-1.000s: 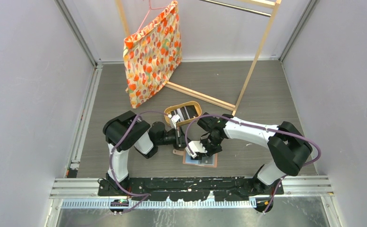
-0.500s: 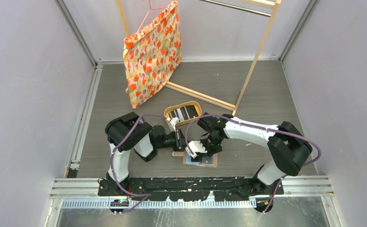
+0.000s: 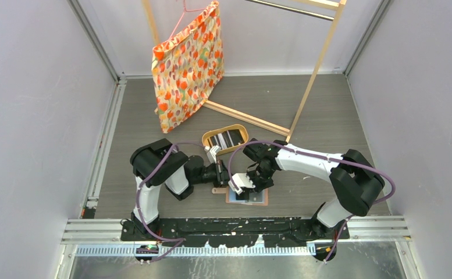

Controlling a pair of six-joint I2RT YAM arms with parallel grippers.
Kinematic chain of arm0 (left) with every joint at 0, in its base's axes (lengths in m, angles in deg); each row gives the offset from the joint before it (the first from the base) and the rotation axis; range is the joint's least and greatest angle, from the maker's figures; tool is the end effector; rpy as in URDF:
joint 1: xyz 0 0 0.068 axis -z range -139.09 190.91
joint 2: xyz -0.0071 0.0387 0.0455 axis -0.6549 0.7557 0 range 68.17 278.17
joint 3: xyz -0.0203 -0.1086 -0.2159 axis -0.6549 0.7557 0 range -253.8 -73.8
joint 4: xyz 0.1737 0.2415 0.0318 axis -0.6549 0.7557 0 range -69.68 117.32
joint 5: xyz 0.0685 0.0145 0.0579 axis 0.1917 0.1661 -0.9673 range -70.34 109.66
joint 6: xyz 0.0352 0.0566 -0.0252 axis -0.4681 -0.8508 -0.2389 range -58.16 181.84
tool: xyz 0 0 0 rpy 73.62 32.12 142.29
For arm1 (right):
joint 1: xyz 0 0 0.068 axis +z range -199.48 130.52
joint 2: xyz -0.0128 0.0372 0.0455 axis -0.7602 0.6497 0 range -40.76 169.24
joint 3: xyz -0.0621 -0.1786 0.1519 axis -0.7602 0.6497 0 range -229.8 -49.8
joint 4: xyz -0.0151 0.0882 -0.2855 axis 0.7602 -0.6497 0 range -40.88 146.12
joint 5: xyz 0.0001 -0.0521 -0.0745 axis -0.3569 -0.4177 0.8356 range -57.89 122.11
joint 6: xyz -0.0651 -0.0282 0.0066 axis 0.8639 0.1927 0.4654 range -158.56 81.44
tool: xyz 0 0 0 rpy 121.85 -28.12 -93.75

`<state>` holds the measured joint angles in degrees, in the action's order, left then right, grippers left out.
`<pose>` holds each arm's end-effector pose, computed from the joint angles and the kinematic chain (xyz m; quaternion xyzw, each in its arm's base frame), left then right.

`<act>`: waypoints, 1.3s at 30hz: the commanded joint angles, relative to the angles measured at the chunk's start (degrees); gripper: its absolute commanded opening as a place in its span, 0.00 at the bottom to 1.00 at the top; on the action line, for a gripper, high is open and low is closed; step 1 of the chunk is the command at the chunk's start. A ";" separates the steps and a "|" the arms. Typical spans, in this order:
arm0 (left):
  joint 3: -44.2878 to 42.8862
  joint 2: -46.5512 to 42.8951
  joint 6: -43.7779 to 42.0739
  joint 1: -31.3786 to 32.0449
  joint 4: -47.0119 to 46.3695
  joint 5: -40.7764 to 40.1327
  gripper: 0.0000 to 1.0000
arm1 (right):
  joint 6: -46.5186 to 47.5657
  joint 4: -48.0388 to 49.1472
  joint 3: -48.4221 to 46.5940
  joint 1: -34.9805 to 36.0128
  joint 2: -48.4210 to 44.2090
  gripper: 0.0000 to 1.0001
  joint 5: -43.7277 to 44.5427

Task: Put the credit cards into the card holder
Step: Insert the credit card into the card holder.

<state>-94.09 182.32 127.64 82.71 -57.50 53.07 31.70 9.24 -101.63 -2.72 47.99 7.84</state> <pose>0.1827 -0.2066 0.0034 0.0100 0.7843 -0.6006 0.1550 0.1829 0.2296 0.0962 -0.8384 0.5002 0.1948 0.0946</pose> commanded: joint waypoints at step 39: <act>3.28 -0.55 6.96 2.54 -2.33 -4.18 0.00 | 1.17 -1.21 0.24 0.47 -0.01 0.11 2.56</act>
<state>-91.80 182.32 134.24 84.68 -58.57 50.38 31.77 8.98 -101.63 -2.70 47.99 7.88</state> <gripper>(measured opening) 0.012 0.114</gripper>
